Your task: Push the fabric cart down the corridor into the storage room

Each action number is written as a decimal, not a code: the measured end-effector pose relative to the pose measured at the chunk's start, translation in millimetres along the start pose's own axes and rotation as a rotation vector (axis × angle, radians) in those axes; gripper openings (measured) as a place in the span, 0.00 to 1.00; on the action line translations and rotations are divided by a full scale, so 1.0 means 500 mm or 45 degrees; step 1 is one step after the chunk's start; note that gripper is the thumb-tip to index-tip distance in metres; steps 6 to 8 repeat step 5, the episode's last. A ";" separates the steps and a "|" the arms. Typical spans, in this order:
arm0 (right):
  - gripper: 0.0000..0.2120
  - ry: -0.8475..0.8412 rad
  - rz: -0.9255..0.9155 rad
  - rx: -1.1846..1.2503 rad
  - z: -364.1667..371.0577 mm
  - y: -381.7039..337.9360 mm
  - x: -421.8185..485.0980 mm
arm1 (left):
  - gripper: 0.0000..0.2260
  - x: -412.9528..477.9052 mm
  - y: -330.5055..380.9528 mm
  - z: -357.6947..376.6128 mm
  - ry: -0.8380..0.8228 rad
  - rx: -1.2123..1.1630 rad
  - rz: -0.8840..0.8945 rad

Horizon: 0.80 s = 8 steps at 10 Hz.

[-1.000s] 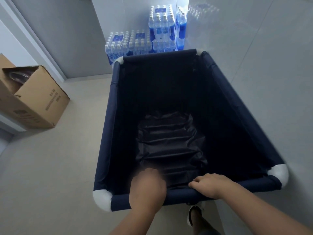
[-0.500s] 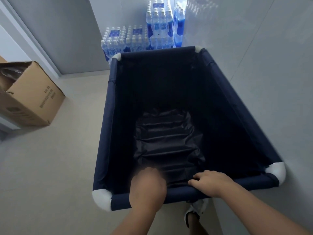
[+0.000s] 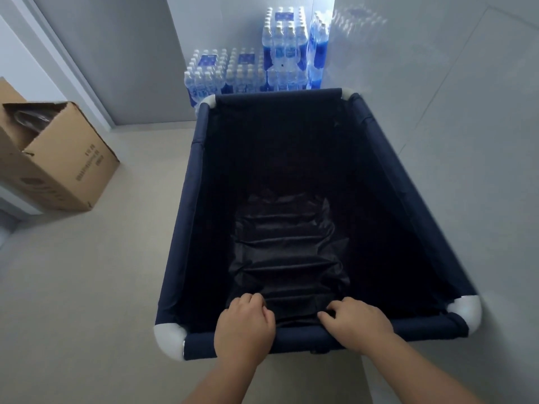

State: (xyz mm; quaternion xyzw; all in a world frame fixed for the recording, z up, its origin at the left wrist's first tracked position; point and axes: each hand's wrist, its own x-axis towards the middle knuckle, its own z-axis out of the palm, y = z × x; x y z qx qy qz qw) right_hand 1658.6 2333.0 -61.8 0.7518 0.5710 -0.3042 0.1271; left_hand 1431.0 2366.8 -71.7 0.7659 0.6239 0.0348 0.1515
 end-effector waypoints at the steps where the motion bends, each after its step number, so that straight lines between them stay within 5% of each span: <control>1: 0.26 0.048 -0.007 -0.019 0.002 -0.002 -0.006 | 0.09 0.002 0.005 -0.010 -0.038 -0.020 -0.042; 3: 0.26 0.219 -0.168 -0.098 -0.002 -0.013 -0.028 | 0.08 0.003 0.014 -0.064 0.008 -0.025 -0.011; 5: 0.19 0.539 -0.304 0.198 -0.093 -0.066 -0.044 | 0.07 0.026 0.019 -0.172 0.161 -0.107 0.045; 8: 0.19 0.539 -0.304 0.198 -0.093 -0.066 -0.044 | 0.07 0.026 0.019 -0.172 0.161 -0.107 0.045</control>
